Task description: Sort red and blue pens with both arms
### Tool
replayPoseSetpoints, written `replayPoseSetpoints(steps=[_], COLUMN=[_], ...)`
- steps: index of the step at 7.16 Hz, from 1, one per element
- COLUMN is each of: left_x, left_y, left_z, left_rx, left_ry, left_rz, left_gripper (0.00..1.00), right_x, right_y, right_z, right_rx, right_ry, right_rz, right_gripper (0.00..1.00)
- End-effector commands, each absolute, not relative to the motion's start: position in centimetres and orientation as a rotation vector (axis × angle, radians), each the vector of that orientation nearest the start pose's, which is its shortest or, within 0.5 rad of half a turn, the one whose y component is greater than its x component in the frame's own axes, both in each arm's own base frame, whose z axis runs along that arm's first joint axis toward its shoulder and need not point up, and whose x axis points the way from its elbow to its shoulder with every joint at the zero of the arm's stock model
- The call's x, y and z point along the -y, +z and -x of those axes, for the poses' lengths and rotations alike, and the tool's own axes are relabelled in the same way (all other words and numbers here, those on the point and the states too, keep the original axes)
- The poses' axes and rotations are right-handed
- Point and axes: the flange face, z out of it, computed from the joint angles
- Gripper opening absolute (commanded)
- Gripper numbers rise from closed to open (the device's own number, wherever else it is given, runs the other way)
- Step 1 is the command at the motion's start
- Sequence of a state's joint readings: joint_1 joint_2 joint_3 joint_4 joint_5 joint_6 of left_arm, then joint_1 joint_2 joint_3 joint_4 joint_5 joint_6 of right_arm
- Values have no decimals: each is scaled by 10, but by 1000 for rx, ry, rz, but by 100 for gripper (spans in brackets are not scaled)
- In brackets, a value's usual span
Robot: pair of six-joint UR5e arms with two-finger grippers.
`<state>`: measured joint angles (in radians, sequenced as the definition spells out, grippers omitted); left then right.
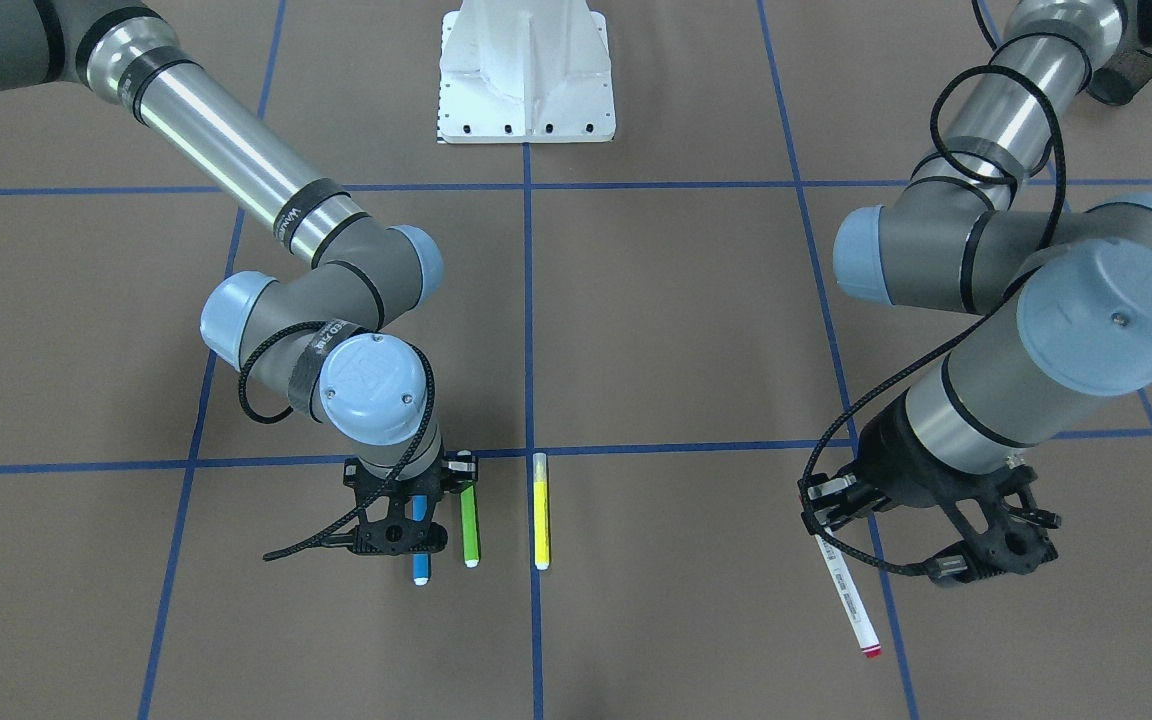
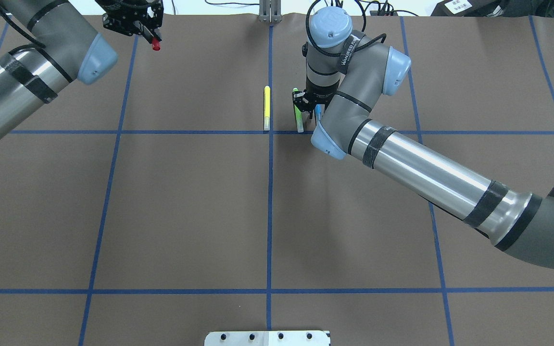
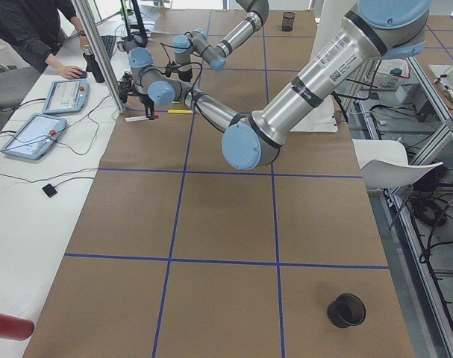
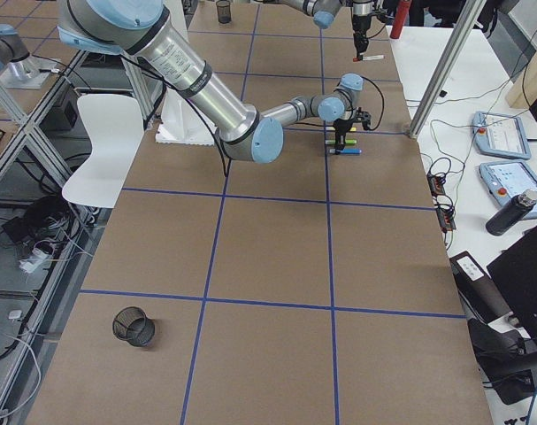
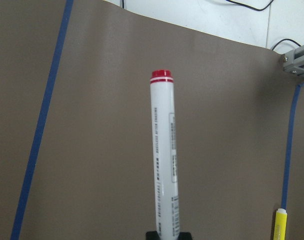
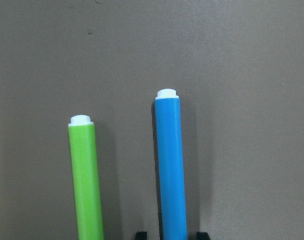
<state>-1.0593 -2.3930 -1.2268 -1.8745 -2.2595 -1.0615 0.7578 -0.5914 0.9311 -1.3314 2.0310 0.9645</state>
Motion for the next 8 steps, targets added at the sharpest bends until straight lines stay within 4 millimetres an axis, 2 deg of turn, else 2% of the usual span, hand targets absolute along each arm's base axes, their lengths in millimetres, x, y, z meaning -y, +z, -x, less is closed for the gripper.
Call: replayPoseSetpoints(steps=[1,2,6,8], left_x=[718,718,718,718], left_y=[255,255,257,257], left_z=[-324,-324,-323,-323], left_rx=[-992,-992,-991,-991], left_ry=[-234,-234,-235,-235], left_rz=[-68,-68,-66,-66], left_gripper=[0,0,0,0], right_x=[652,652,651,651], right_y=[290,290,292,292], right_z=[560,560,562,562], right_rx=[721,721,719,719], right_ry=[13,13,9,9], right_rz=[-10,-10,-7,-7], right_gripper=[42,35,35,24])
